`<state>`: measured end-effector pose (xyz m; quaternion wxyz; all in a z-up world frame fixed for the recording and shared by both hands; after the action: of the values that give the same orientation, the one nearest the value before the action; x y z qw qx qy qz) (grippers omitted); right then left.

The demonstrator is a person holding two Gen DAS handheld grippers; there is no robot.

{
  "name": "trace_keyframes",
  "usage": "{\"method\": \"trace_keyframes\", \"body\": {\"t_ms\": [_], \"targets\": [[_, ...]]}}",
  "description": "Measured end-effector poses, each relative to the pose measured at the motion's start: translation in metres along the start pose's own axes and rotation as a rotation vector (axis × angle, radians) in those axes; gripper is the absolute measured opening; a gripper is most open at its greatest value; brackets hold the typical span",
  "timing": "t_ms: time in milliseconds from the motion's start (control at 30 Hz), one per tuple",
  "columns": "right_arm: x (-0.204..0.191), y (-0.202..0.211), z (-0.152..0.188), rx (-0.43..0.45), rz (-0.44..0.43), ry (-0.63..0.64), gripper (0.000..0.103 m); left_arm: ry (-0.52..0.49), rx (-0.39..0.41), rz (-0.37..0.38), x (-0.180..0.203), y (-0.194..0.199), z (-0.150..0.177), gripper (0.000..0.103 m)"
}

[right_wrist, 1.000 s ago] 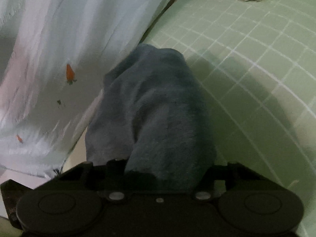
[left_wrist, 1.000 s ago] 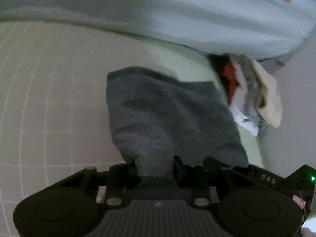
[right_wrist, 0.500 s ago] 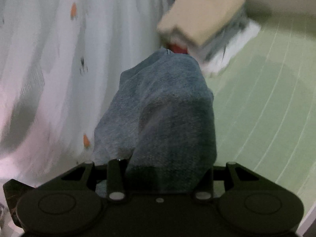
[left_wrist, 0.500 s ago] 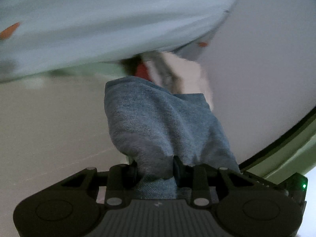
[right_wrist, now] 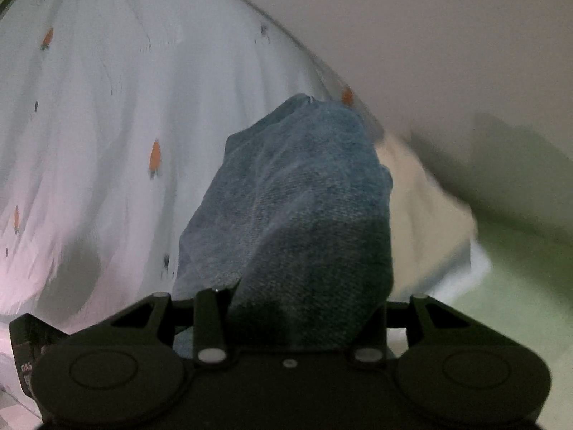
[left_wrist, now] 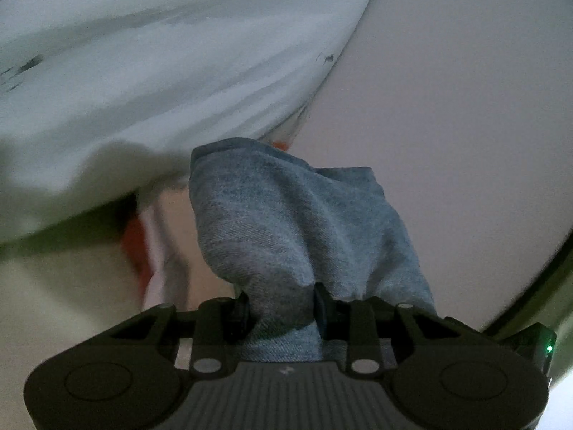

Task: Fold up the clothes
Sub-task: 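Carry the folded jeans with both grippers onto the stack of folded clothes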

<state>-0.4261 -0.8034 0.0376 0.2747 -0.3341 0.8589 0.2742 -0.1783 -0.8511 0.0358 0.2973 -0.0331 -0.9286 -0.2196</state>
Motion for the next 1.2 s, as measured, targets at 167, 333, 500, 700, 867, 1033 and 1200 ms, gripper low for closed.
{"method": "trace_keyframes", "body": {"t_ms": [167,333,500,700,867,1033,1200], "targets": [[0.013,-0.048,-0.079,0.037,-0.011,0.112,0.043,-0.011,0.065,-0.013,0.011,-0.064,-0.054,0.034],[0.071,-0.131,-0.111,0.038,0.113,0.212,0.074,-0.043,0.094,-0.26,-0.029,-0.141,-0.064,0.057],[0.148,-0.205,-0.067,-0.09,0.295,0.18,0.075,-0.078,-0.027,-0.442,-0.084,-0.183,-0.012,0.059],[0.151,-0.198,-0.06,-0.046,0.319,0.192,0.09,-0.074,-0.019,-0.443,-0.095,-0.18,0.005,0.074],[0.127,-0.171,-0.056,-0.038,0.418,0.393,0.102,-0.168,0.04,-0.454,-0.081,-0.155,-0.01,0.084],[0.097,-0.12,-0.045,0.01,0.453,0.489,0.102,-0.187,0.114,-0.404,-0.049,-0.104,-0.002,0.096],[0.074,-0.074,-0.021,0.026,0.448,0.494,0.102,-0.232,0.156,-0.375,-0.019,-0.063,0.014,0.102]]}}
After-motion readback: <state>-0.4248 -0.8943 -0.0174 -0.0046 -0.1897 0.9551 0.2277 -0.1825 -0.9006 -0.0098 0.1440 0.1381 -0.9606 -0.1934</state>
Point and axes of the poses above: each gripper's, at about its wrist camera, not at the fingertips, and y roughly against the way its jaws point, x to its right, z to its underside, the point moved 10 cm from there along -y, roughly the way its jaws point, and after that the axes turned 2 degrees about -z, right-handed, at the moved point
